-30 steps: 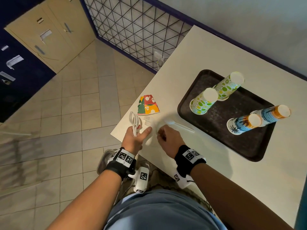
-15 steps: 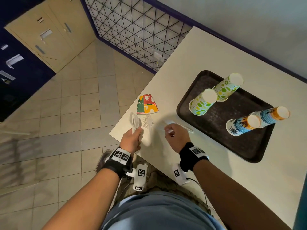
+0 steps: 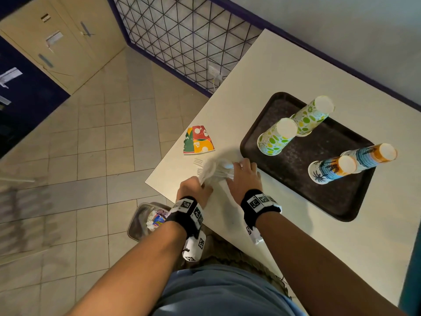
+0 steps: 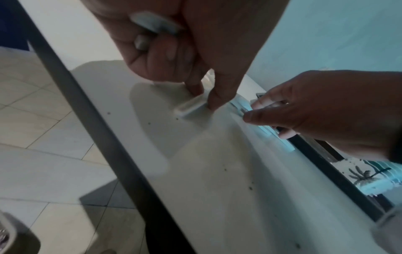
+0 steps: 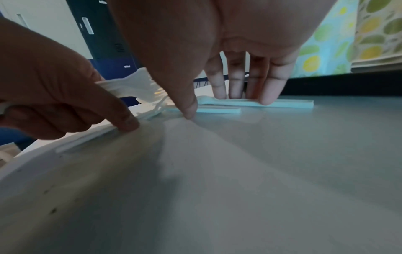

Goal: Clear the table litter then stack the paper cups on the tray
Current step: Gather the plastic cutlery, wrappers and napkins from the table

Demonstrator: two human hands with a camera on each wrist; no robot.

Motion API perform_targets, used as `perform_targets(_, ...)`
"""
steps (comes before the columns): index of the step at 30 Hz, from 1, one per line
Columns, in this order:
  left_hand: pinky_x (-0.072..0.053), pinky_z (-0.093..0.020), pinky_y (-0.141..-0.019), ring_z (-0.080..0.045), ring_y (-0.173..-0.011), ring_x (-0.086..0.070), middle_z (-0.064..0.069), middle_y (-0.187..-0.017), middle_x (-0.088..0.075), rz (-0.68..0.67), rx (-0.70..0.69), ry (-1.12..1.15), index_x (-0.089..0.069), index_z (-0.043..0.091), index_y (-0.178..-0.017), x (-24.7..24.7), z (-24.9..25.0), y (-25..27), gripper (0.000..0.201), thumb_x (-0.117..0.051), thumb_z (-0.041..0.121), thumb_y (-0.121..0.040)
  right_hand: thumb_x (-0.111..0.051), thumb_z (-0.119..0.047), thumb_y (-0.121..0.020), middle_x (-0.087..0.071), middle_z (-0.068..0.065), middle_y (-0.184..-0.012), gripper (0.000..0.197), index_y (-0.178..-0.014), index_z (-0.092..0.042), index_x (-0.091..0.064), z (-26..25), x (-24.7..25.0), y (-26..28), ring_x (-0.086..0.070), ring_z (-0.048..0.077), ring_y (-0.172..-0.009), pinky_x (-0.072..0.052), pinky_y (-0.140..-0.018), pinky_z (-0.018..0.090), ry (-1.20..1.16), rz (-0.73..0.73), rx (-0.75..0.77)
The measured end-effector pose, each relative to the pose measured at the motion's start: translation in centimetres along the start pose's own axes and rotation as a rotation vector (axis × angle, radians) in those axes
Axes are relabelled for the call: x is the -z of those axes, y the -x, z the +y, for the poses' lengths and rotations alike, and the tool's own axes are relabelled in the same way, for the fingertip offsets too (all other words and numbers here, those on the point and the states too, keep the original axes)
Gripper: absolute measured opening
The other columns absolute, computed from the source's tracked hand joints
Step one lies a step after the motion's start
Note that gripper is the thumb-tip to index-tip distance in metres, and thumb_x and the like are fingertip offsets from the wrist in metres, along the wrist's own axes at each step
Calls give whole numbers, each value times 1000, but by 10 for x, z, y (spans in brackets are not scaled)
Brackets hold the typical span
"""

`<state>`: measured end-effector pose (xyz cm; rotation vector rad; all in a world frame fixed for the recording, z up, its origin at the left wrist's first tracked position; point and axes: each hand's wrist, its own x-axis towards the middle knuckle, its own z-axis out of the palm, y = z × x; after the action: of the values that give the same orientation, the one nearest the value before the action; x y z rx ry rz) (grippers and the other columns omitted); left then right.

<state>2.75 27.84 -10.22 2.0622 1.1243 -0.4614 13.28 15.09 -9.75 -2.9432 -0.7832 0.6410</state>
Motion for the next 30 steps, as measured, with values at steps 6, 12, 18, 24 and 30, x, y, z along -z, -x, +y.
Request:
perform_targets(6,-45,-30,-69,-29,-80,-61,-7,-90,-66,-83,-68,6,-57,16,-93,5,-15,6,20,-57,37,-95,-53,-34,-101,-46,10,-139,42,-137,-12,-48,-21,3,-9,-47,31,-127,-43,-104,48,111,-71,133)
perform_targets(12,-32,-29,-57,-27,-75,-50,4,-71,-53,-48,-97,165,-52,22,-77,20,-36,13,24,-54,33,-98,-42,-23,-102,-50,15,-129,35,-134,-8,-45,-36,-9,-9,-52,34,-117,-47,-92,49,260,-111,86)
perform_targets(18,-45,-44,-75,-30,-74,-51,-3,-70,-54,-9,3,488,-57,19,-69,34,-45,8,29,-39,42,-70,-52,-45,-97,-49,14,-126,50,-132,-11,-43,-26,-12,-5,-53,35,-115,-51,-91,50,157,-174,27)
perform_targets(24,-40,-43,-61,-26,-59,-43,-13,-68,-50,-12,44,620,-50,14,-74,43,-44,4,19,-48,32,-71,-47,-30,-99,-51,14,-126,35,-129,-11,-45,-7,-12,-1,-55,36,-113,-51,-89,48,168,-196,112)
perform_targets(30,-54,-40,-81,-31,-94,-63,-3,-106,-64,-24,16,389,-54,17,-125,32,-49,3,51,-71,44,-85,-48,-36,-100,-57,16,-122,35,-124,-10,-47,5,-17,18,-61,38,-106,-50,-85,44,24,-224,62)
